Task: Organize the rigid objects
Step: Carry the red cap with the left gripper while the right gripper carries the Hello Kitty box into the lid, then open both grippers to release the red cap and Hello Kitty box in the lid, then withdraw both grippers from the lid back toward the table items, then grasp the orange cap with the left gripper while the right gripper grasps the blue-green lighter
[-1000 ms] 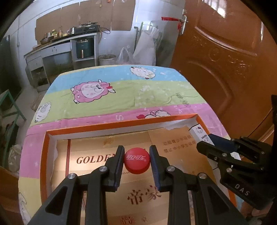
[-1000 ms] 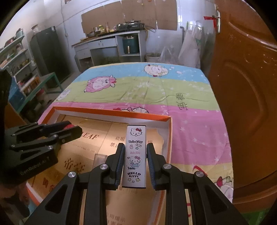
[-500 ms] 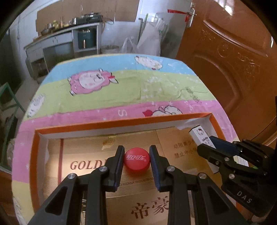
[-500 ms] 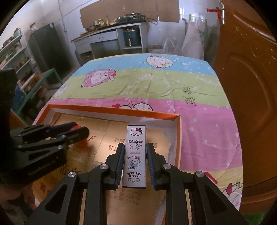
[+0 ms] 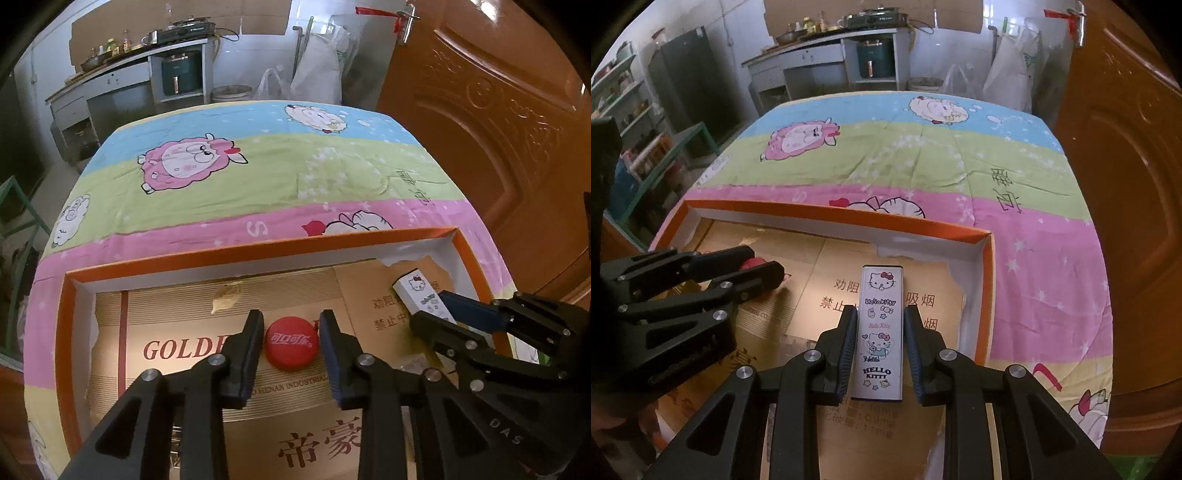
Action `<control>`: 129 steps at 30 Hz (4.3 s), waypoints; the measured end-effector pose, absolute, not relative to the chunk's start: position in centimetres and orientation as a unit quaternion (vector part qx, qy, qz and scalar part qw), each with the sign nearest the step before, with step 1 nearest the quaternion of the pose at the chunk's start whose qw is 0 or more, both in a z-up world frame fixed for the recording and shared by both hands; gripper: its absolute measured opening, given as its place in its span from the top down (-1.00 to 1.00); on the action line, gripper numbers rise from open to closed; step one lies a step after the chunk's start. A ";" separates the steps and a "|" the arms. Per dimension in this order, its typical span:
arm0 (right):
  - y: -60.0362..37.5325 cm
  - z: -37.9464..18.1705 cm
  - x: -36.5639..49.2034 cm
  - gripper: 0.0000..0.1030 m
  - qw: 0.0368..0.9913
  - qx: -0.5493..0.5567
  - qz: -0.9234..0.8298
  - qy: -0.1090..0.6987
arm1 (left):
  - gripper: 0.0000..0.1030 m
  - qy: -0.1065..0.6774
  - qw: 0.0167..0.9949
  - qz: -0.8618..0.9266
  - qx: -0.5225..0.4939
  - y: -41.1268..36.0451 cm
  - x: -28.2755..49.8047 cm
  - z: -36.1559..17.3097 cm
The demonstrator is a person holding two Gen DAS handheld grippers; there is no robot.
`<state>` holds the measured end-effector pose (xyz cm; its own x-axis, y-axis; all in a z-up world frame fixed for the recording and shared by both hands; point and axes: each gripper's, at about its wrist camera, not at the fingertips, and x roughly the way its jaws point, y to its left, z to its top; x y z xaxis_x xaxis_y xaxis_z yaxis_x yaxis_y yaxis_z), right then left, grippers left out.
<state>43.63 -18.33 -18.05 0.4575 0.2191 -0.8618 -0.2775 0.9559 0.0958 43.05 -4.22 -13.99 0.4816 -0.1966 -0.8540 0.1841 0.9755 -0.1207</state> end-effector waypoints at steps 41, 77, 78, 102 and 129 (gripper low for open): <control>-18.8 -12.9 37.1 0.15 0.875 -0.008 0.131 0.465 | 0.05 0.435 0.893 -0.115 -0.017 -3.5 36.2 -8.0; -16.7 -8.4 26.4 0.15 0.891 -0.022 0.134 0.434 | 0.05 0.393 0.913 -0.102 -0.031 -0.4 25.4 -3.5; -16.6 -8.4 26.0 0.15 0.891 -0.022 0.134 0.433 | 0.05 0.392 0.914 -0.102 -0.031 -0.4 25.1 -3.4; -15.9 -8.6 16.5 0.15 0.913 -0.014 0.112 0.393 | 0.05 0.372 0.919 -0.116 -0.062 3.0 17.2 -4.3; -16.9 -12.5 12.7 0.15 0.905 0.014 0.110 0.411 | 0.05 0.393 0.905 -0.164 -0.013 0.1 9.1 -12.7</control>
